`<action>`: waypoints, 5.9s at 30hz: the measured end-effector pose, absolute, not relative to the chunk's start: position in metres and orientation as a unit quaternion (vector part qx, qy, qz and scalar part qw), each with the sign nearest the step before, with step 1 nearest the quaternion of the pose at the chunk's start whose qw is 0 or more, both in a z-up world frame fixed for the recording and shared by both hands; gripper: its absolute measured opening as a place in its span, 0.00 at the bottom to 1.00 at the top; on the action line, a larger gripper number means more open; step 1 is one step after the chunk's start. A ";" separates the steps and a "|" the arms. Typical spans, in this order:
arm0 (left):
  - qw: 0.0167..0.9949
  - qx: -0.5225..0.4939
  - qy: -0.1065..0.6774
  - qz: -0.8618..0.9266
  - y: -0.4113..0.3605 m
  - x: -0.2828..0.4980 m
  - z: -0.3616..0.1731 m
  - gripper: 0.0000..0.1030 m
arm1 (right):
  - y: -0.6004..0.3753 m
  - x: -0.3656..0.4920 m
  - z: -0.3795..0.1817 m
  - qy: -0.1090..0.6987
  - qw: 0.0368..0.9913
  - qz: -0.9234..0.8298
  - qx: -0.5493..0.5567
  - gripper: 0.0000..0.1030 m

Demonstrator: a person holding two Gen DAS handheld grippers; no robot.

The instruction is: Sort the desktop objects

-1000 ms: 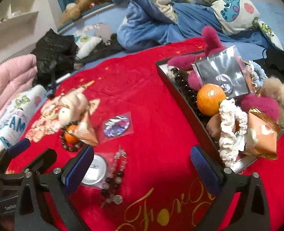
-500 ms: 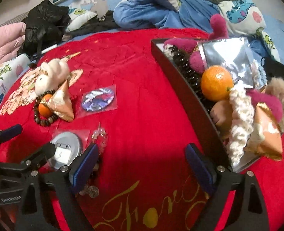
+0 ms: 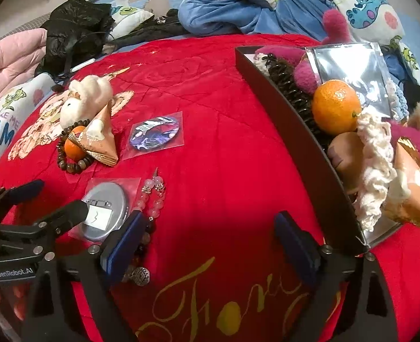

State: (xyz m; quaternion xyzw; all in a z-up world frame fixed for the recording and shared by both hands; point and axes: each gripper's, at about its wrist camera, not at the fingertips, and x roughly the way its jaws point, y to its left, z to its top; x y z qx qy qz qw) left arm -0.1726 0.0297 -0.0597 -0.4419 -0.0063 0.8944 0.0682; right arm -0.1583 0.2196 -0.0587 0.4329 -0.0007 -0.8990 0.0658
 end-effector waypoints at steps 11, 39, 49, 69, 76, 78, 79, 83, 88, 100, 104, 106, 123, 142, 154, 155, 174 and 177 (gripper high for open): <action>0.050 -0.427 0.028 0.902 0.034 -0.167 -0.054 0.38 | 0.198 -0.154 -0.057 0.032 0.091 -0.902 0.422 0.21; 0.053 -0.422 0.044 0.904 0.045 -0.154 -0.052 0.46 | 0.196 -0.151 -0.057 -0.015 0.109 -0.895 0.433 0.21; 0.051 -0.417 0.052 0.906 0.048 -0.153 -0.051 0.46 | 0.210 -0.137 -0.043 -0.043 0.113 -0.904 0.410 0.10; 0.075 -0.395 0.007 0.916 0.073 -0.150 -0.030 0.60 | 0.267 -0.110 -0.004 -0.119 0.134 -0.923 0.341 0.10; 0.100 -0.417 -0.029 0.903 0.072 -0.156 -0.039 0.21 | 0.288 -0.104 0.000 -0.137 0.132 -0.923 0.335 0.10; 0.096 -0.430 -0.016 0.897 0.076 -0.157 -0.046 0.06 | 0.289 -0.104 -0.001 -0.137 0.132 -0.923 0.335 0.10; 0.093 -0.434 -0.002 0.896 0.081 -0.157 -0.050 0.03 | 0.288 -0.105 0.000 -0.137 0.133 -0.923 0.334 0.10; 0.102 -0.411 0.015 0.906 0.091 -0.149 -0.043 0.01 | 0.285 -0.103 0.001 -0.135 0.140 -0.923 0.331 0.10; 0.126 -0.425 -0.008 0.896 0.087 -0.150 -0.045 0.01 | 0.283 -0.102 0.001 -0.133 0.145 -0.922 0.333 0.10; 0.116 -0.437 -0.042 0.891 0.072 -0.156 -0.048 0.24 | 0.284 -0.103 -0.001 -0.138 0.147 -0.919 0.338 0.10; 0.122 -0.436 -0.040 0.891 0.073 -0.156 -0.047 0.24 | 0.284 -0.103 -0.001 -0.140 0.150 -0.919 0.338 0.10; 0.125 -0.436 -0.043 0.890 0.074 -0.155 -0.047 0.24 | 0.283 -0.104 -0.002 -0.141 0.151 -0.918 0.339 0.10; 0.193 -0.443 -0.073 0.872 0.090 -0.157 -0.049 0.57 | 0.283 -0.104 -0.002 -0.150 0.152 -0.917 0.338 0.10; 0.187 -0.431 -0.039 0.882 0.099 -0.142 -0.044 0.57 | 0.290 -0.098 0.006 -0.151 0.151 -0.923 0.322 0.10; 0.181 -0.427 -0.033 0.885 0.110 -0.137 -0.041 0.58 | 0.299 -0.094 0.012 -0.150 0.140 -0.927 0.315 0.10; 0.180 -0.426 -0.029 0.886 0.111 -0.137 -0.042 0.58 | 0.299 -0.093 0.012 -0.148 0.140 -0.927 0.315 0.10; 0.201 -0.407 -0.009 0.891 0.139 -0.129 -0.037 0.58 | 0.303 -0.091 0.013 -0.147 0.141 -0.927 0.314 0.10; 0.189 -0.407 -0.006 0.894 0.142 -0.131 -0.039 0.58 | 0.303 -0.091 0.012 -0.146 0.141 -0.927 0.315 0.10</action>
